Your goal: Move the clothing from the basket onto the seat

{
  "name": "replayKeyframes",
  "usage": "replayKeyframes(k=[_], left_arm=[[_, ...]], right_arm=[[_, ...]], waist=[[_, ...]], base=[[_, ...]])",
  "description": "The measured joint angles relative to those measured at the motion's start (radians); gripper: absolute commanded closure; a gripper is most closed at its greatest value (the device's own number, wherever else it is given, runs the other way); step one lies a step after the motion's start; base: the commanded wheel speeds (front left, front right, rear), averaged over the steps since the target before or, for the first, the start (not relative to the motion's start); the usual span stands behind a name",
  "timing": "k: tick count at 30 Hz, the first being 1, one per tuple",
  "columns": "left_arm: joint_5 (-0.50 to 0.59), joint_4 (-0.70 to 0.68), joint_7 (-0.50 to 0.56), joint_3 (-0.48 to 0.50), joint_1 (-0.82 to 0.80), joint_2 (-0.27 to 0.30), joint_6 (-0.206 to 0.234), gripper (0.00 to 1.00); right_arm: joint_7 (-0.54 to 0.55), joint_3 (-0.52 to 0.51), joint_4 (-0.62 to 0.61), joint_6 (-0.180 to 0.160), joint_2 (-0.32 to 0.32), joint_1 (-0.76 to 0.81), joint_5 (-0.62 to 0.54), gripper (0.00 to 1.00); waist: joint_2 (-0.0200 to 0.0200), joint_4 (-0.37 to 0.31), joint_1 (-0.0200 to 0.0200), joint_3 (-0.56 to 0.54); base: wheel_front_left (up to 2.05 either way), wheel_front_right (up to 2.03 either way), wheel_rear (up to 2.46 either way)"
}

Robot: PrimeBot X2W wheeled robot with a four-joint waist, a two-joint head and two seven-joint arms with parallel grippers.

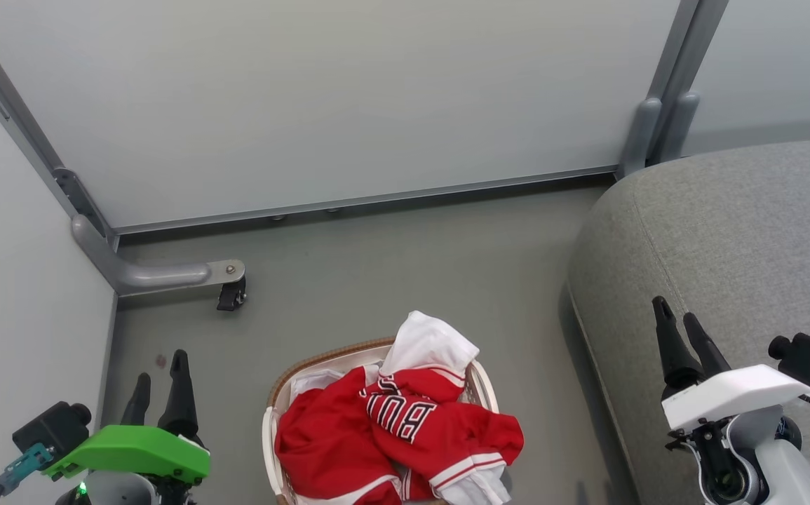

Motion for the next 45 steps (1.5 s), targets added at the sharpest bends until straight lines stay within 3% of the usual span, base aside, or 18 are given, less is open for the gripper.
replayKeyframes(k=[45], left_arm=[[0.488,-0.003,-0.122,-0.086,-0.006,0.024,0.057,0.00]], right_arm=[[-0.121,0.047,0.038,0.000,0.011,-0.040,-0.524,0.00]], waist=[[0.0000,-0.021,0.0000,0.001]], base=[[0.00,0.00,0.00]])
